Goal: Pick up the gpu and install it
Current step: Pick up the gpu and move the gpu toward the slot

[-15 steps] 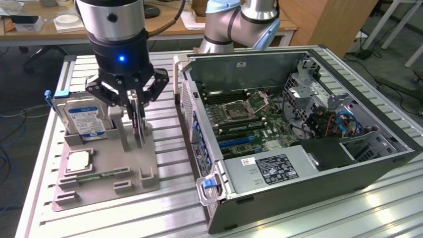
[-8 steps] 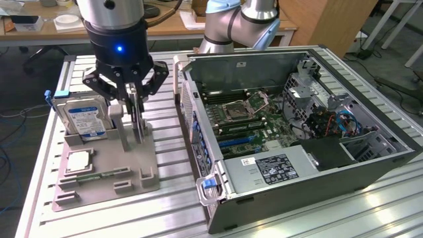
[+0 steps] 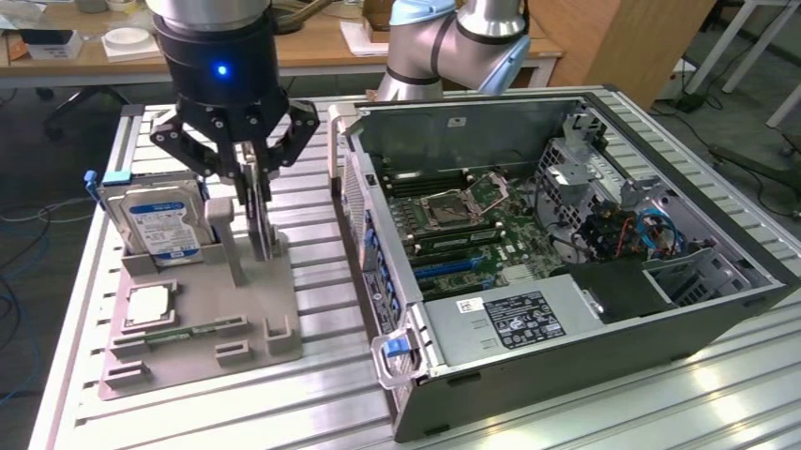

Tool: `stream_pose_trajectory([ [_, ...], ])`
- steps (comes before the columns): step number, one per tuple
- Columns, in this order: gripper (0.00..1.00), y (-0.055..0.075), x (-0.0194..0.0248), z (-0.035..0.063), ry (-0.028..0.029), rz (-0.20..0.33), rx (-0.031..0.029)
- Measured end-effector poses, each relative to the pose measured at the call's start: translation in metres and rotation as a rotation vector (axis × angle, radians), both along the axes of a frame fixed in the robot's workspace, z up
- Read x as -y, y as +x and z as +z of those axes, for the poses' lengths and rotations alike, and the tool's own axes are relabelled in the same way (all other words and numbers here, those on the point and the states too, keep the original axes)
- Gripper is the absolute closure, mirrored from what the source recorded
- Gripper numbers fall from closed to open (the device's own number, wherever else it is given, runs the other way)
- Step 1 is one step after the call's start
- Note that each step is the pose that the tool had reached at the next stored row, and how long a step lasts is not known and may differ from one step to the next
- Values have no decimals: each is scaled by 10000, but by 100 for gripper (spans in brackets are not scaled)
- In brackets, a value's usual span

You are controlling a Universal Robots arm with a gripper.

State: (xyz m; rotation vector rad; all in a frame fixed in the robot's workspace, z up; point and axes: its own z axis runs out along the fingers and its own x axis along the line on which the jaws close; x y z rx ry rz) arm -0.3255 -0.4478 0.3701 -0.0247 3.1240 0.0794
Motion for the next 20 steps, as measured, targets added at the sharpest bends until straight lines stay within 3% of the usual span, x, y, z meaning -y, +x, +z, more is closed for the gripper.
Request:
stream_pose_trajectory([
  [20,73,0,0,333,0,0,0],
])
